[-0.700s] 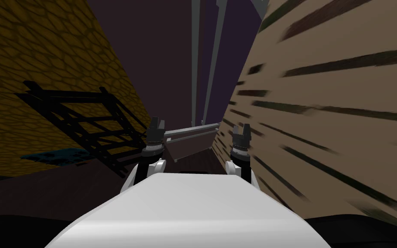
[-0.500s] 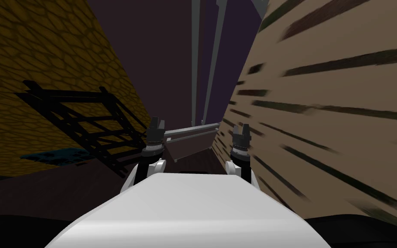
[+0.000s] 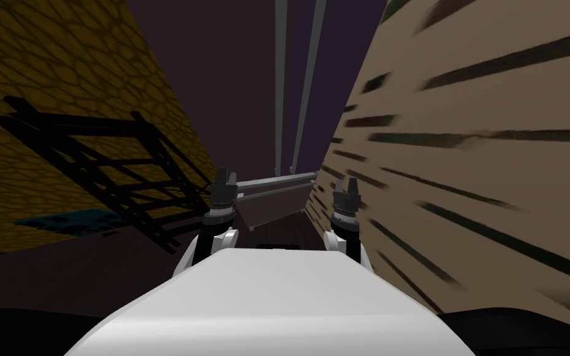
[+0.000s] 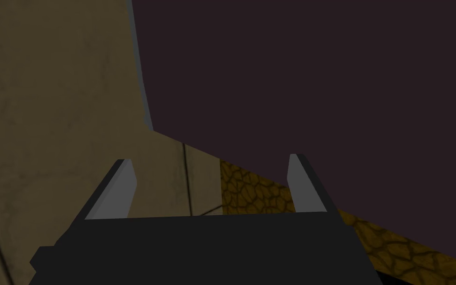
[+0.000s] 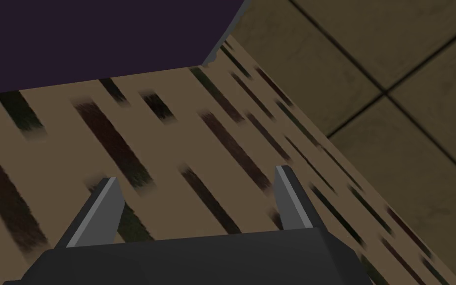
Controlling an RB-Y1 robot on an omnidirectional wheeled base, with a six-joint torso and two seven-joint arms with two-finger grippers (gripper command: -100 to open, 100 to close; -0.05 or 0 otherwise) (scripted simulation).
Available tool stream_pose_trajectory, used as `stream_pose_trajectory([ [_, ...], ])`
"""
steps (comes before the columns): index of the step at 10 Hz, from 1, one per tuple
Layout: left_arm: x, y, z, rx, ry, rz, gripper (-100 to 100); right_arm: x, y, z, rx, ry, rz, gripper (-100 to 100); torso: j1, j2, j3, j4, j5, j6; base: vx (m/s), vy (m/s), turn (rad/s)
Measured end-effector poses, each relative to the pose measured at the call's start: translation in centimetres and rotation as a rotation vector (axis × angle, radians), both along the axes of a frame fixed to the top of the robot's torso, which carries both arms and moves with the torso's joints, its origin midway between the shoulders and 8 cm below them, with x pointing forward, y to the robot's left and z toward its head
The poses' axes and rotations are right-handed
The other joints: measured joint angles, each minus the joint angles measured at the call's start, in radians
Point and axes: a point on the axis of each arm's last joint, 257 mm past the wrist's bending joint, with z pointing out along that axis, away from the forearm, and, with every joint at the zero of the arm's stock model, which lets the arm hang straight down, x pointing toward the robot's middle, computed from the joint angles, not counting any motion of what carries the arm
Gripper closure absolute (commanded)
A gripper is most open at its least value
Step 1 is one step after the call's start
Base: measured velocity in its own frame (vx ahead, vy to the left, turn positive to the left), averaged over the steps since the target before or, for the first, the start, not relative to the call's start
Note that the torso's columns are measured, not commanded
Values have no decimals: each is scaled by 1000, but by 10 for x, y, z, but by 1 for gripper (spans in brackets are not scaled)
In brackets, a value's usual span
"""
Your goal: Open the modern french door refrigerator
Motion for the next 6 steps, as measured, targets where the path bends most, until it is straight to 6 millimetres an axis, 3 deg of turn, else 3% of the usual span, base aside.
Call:
stream_pose_trajectory([
  [2,0,0,0,0,0,0,0,0,0,0,0,0,0,0,0,148,-295,148,0,0,0,0,0],
  [3,0,0,0,0,0,0,-100,0,0,0,0,0,0,0,0,221,-443,221,0,0,13,-4,9],
  [6,4,-6,-11,44,18,-29,-100,0,0,0,0,1,0,0,0,266,-536,267,0,0,24,-14,17],
])
